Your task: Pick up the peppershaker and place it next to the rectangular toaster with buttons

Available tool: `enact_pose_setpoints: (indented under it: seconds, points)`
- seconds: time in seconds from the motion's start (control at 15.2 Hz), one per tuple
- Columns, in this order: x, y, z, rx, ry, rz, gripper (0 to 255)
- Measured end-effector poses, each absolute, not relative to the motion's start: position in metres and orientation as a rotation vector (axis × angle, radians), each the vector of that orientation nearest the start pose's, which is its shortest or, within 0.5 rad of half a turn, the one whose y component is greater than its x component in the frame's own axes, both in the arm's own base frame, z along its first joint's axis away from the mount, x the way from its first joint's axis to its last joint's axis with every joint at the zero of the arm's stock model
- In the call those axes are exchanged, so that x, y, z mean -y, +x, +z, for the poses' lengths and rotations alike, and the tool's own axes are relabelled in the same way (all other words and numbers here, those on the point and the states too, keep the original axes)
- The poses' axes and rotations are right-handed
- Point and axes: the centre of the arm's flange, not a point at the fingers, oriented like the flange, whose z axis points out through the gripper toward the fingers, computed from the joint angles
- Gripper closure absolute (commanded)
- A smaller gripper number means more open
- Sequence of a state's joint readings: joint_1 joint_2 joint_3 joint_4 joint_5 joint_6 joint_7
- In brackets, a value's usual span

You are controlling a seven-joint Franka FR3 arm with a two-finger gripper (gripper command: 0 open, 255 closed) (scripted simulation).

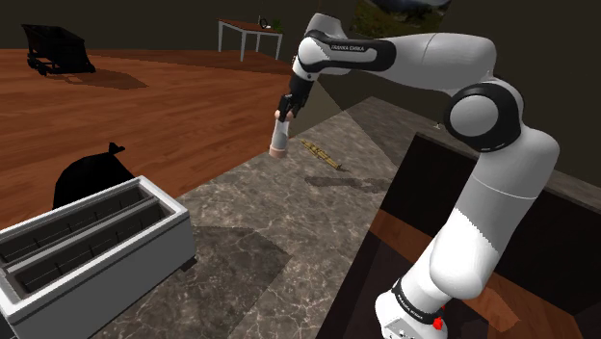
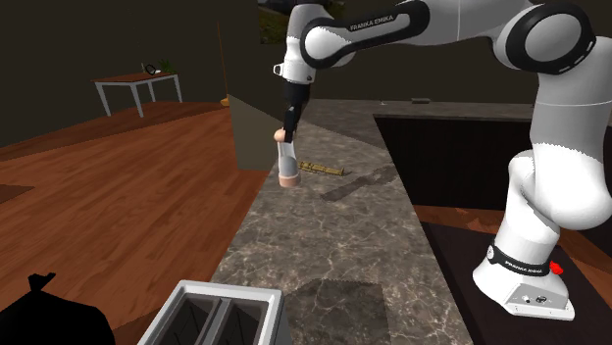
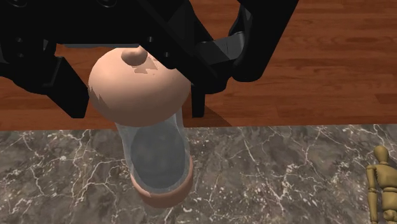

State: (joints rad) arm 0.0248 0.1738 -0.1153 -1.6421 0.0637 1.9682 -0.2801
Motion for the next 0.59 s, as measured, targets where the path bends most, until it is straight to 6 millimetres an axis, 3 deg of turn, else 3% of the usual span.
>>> enact_pose_setpoints:
  seconds: [0.59]
  points:
    - [0.048,0.629,0.572,0.269,-3.108,-0.248,255]
